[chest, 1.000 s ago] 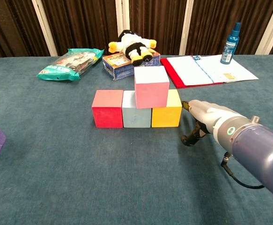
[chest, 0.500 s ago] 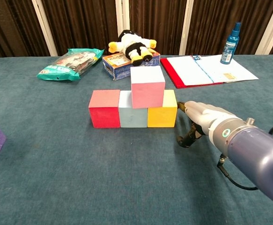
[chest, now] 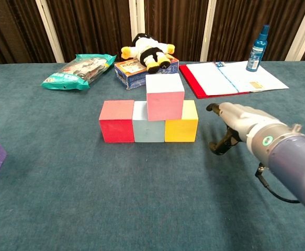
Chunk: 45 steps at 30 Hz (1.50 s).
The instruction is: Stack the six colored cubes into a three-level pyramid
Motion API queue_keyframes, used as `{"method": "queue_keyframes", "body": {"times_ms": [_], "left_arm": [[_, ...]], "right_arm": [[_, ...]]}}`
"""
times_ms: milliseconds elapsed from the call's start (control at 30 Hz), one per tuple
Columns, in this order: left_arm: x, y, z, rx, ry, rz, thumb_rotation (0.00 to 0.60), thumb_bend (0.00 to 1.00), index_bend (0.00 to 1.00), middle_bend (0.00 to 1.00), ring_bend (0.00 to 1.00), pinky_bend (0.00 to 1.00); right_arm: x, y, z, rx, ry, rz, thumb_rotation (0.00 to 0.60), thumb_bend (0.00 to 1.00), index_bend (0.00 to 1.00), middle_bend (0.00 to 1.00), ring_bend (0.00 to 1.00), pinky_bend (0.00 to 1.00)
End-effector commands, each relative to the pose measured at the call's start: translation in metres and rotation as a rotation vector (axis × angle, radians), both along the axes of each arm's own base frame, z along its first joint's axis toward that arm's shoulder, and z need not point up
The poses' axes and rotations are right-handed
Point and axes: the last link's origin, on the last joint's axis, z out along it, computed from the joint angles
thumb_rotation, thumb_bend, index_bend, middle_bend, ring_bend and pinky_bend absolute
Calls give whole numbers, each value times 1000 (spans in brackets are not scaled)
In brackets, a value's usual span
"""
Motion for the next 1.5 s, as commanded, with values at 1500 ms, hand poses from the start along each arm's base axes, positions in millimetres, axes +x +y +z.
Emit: {"method": "queue_keyframes", "body": {"times_ms": [1500], "left_arm": [[-40, -50, -21, -184, 285, 62, 600, 48, 0, 70, 0, 0]], "right_arm": [[-109, 13, 188, -350, -108, 58, 600, 361, 0, 0, 0, 0]]}}
